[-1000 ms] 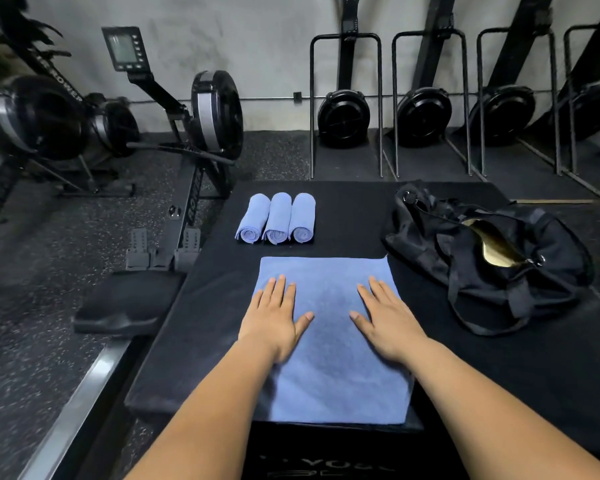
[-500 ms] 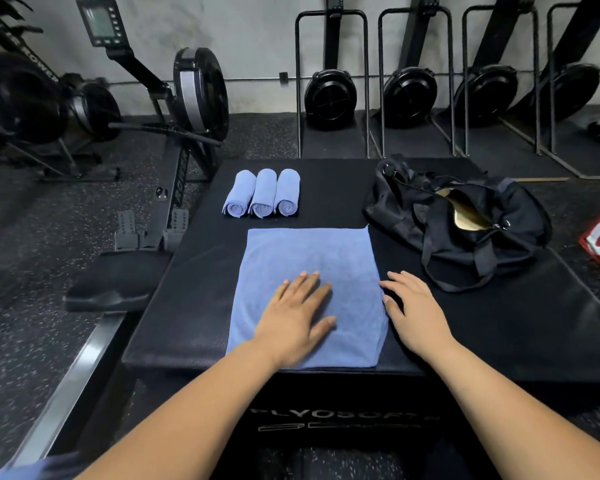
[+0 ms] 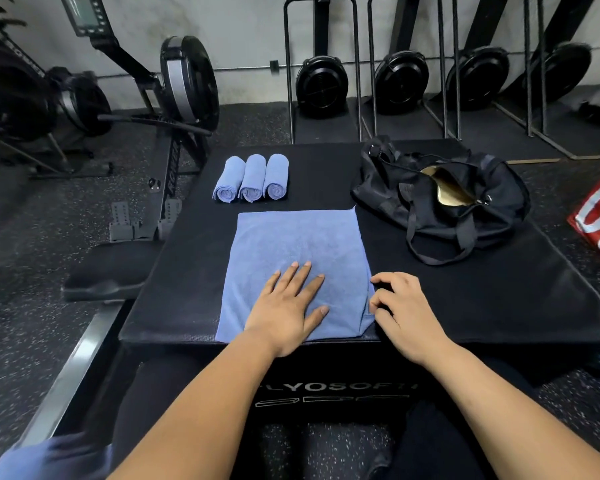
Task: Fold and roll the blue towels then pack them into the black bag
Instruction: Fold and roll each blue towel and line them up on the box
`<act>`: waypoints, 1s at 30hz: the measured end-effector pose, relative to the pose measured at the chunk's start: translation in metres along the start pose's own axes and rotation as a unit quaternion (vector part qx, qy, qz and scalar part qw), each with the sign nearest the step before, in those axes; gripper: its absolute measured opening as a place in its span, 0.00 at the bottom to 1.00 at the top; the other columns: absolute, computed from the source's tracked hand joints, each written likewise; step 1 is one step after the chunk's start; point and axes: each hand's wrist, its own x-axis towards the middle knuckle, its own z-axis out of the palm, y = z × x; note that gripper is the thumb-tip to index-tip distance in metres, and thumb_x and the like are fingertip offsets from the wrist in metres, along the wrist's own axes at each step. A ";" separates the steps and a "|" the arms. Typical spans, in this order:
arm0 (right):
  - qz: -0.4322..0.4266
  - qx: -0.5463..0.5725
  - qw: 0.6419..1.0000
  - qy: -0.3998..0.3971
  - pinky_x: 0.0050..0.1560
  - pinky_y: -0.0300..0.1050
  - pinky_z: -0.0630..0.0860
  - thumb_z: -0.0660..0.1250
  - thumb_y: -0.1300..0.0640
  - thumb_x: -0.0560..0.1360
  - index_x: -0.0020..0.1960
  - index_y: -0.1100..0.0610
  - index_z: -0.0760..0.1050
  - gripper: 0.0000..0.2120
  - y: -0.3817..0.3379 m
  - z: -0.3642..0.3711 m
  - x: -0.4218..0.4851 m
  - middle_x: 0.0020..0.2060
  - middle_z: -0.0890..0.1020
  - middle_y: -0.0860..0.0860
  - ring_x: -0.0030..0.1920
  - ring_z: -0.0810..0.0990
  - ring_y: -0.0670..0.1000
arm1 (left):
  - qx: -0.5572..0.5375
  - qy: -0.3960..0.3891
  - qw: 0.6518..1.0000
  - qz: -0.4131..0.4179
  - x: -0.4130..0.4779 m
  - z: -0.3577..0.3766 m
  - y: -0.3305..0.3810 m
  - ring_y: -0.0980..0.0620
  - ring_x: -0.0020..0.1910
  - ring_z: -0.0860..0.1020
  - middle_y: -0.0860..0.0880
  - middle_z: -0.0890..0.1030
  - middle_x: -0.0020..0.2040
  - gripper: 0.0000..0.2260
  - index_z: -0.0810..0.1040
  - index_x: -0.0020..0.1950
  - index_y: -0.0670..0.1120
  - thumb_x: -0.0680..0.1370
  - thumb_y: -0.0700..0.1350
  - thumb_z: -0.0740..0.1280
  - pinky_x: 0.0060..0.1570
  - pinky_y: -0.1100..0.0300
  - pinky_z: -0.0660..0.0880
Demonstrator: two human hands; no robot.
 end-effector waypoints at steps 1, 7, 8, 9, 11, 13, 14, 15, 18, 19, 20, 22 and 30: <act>-0.003 -0.004 1.000 0.005 0.67 0.55 0.69 0.58 0.47 0.78 0.43 0.47 0.77 0.11 0.001 0.000 -0.002 0.65 0.74 0.41 0.70 0.65 0.51 | 0.000 -0.001 1.000 0.000 0.000 0.000 0.000 0.54 0.84 0.36 0.55 0.41 0.86 0.32 0.46 0.86 0.60 0.83 0.70 0.40 0.83 0.48 0.40; 0.016 -0.012 0.999 0.034 0.66 0.53 0.69 0.65 0.41 0.78 0.40 0.45 0.79 0.12 0.001 -0.004 -0.012 0.60 0.74 0.38 0.66 0.66 0.49 | 0.000 0.002 1.000 0.000 -0.001 0.001 0.000 0.54 0.84 0.36 0.55 0.41 0.86 0.32 0.46 0.86 0.60 0.83 0.70 0.40 0.83 0.48 0.40; 0.013 -0.007 0.999 0.033 0.66 0.53 0.69 0.68 0.41 0.77 0.40 0.44 0.78 0.10 0.000 -0.005 -0.013 0.59 0.73 0.38 0.66 0.66 0.49 | 0.000 0.002 1.000 0.001 -0.001 0.001 0.000 0.54 0.84 0.36 0.55 0.41 0.86 0.32 0.46 0.86 0.60 0.83 0.70 0.40 0.83 0.48 0.40; 0.011 0.000 0.999 0.030 0.66 0.51 0.68 0.71 0.41 0.76 0.41 0.43 0.78 0.08 -0.002 -0.005 -0.014 0.59 0.73 0.38 0.66 0.66 0.48 | 0.000 0.002 1.000 0.001 0.000 0.001 0.000 0.54 0.84 0.36 0.55 0.41 0.86 0.32 0.45 0.86 0.60 0.83 0.70 0.40 0.83 0.48 0.40; 0.011 0.017 0.999 0.029 0.66 0.47 0.67 0.74 0.40 0.74 0.41 0.41 0.79 0.08 -0.004 -0.007 -0.015 0.58 0.72 0.36 0.66 0.65 0.47 | 0.001 0.004 1.000 0.002 0.000 0.001 0.000 0.54 0.84 0.35 0.55 0.41 0.86 0.32 0.45 0.86 0.60 0.84 0.70 0.40 0.83 0.48 0.40; 0.014 0.037 0.999 0.029 0.66 0.45 0.66 0.77 0.38 0.72 0.41 0.40 0.80 0.09 -0.006 -0.010 -0.016 0.58 0.73 0.35 0.66 0.65 0.45 | 0.001 0.004 1.000 0.002 0.000 0.001 0.000 0.54 0.84 0.35 0.55 0.41 0.86 0.32 0.45 0.86 0.60 0.83 0.70 0.40 0.83 0.48 0.40; 0.016 0.041 0.999 0.027 0.66 0.44 0.66 0.78 0.39 0.71 0.40 0.40 0.80 0.09 -0.006 -0.010 -0.017 0.58 0.73 0.35 0.66 0.65 0.45 | 0.001 0.003 1.000 0.002 -0.001 0.001 0.000 0.55 0.84 0.35 0.55 0.41 0.86 0.32 0.45 0.86 0.60 0.83 0.70 0.40 0.83 0.48 0.40; 0.017 0.040 0.999 0.025 0.66 0.45 0.67 0.78 0.39 0.70 0.39 0.41 0.80 0.10 -0.007 -0.010 -0.018 0.58 0.73 0.35 0.66 0.65 0.44 | -0.001 0.003 1.000 0.003 -0.001 0.001 0.000 0.55 0.84 0.36 0.55 0.41 0.86 0.32 0.45 0.86 0.60 0.83 0.70 0.40 0.83 0.48 0.40; 0.022 0.035 0.999 0.024 0.66 0.48 0.69 0.80 0.43 0.70 0.36 0.43 0.78 0.12 -0.008 -0.008 -0.023 0.59 0.75 0.35 0.67 0.66 0.46 | -0.005 0.007 1.000 0.003 -0.001 0.001 0.000 0.54 0.84 0.36 0.55 0.42 0.86 0.32 0.45 0.86 0.60 0.84 0.70 0.40 0.83 0.48 0.40; 0.026 0.041 0.998 0.027 0.66 0.48 0.69 0.80 0.45 0.70 0.35 0.44 0.78 0.12 -0.008 -0.009 -0.025 0.59 0.76 0.35 0.67 0.67 0.46 | -0.006 0.009 1.000 0.003 -0.001 0.001 0.000 0.54 0.84 0.36 0.55 0.42 0.86 0.32 0.46 0.86 0.60 0.84 0.70 0.40 0.83 0.48 0.40; 0.032 0.050 0.998 0.032 0.66 0.48 0.69 0.81 0.47 0.69 0.34 0.44 0.78 0.13 -0.009 -0.009 -0.027 0.59 0.76 0.36 0.67 0.67 0.45 | -0.006 0.010 1.000 0.004 -0.001 0.001 0.000 0.54 0.84 0.36 0.55 0.42 0.86 0.32 0.46 0.86 0.60 0.84 0.70 0.40 0.83 0.48 0.40; 0.047 0.070 0.995 0.049 0.67 0.47 0.69 0.81 0.52 0.69 0.34 0.44 0.77 0.14 -0.010 -0.010 -0.031 0.58 0.77 0.36 0.67 0.67 0.44 | -0.006 0.011 1.000 0.005 -0.001 0.001 0.000 0.55 0.84 0.36 0.55 0.42 0.86 0.32 0.46 0.86 0.60 0.84 0.70 0.40 0.83 0.48 0.40; 0.101 0.006 0.988 0.117 0.61 0.55 0.69 0.75 0.55 0.71 0.34 0.46 0.74 0.13 -0.014 -0.004 -0.036 0.49 0.75 0.38 0.58 0.68 0.47 | -0.016 0.017 1.000 0.012 -0.002 0.003 -0.002 0.54 0.84 0.36 0.54 0.42 0.86 0.32 0.47 0.86 0.59 0.84 0.70 0.41 0.83 0.48 0.41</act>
